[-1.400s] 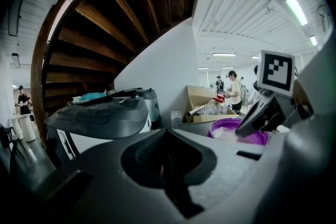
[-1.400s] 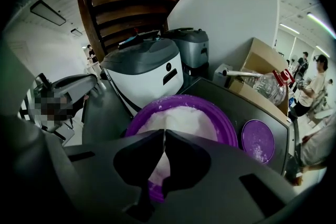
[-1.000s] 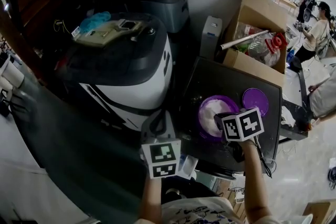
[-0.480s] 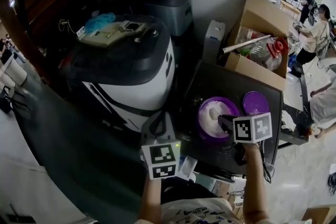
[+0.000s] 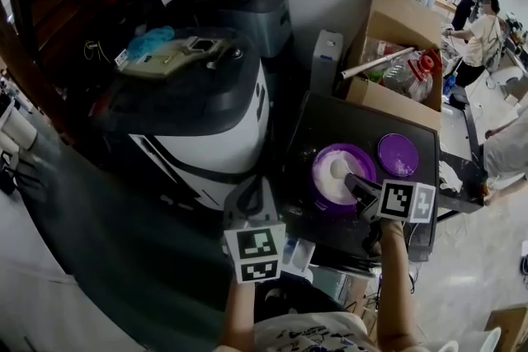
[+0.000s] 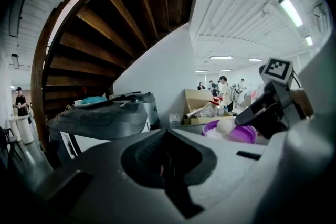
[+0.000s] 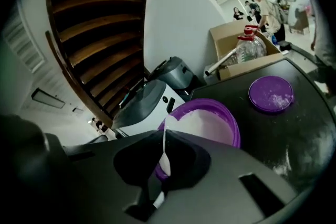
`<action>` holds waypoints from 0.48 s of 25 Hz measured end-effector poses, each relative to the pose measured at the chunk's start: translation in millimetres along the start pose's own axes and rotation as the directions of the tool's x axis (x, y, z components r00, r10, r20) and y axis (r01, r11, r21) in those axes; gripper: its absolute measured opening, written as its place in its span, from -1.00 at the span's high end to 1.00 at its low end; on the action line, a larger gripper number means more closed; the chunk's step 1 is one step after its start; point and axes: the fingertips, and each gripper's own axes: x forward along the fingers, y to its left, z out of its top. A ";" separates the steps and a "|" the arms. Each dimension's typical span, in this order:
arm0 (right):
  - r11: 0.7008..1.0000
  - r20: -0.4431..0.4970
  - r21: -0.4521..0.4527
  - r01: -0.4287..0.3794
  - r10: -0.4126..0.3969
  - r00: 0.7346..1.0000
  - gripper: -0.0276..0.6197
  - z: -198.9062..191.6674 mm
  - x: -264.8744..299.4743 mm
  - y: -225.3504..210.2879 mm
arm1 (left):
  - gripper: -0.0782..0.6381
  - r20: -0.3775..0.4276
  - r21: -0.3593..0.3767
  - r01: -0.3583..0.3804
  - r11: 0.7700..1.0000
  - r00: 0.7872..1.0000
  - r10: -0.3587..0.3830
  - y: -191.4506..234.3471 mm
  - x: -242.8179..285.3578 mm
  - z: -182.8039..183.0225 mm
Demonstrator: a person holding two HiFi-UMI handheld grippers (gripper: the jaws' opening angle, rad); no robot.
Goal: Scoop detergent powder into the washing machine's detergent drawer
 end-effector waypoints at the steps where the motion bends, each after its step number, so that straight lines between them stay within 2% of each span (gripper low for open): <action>1: 0.999 0.027 0.039 -0.014 0.013 1.000 0.85 0.2 -1.6 1.5 | 0.77 0.001 0.000 0.004 1.000 1.000 -0.004 1.1 -1.8 0.0; 5: 0.975 0.125 0.199 -0.101 0.077 0.989 0.85 -1.8 -9.4 12.5 | 0.77 0.004 0.001 0.023 1.000 1.000 -0.023 2.5 -8.6 -2.2; 9: 0.947 0.221 0.287 -0.144 0.081 0.972 0.85 -4.4 -20.1 12.3 | 0.77 0.003 0.004 0.040 0.999 0.999 -0.040 1.3 -16.2 -5.5; 12: 0.913 0.291 0.333 -0.234 0.137 0.947 0.85 -6.2 -25.9 19.8 | 0.77 0.009 0.007 0.052 0.999 0.999 -0.052 0.1 -21.4 -5.7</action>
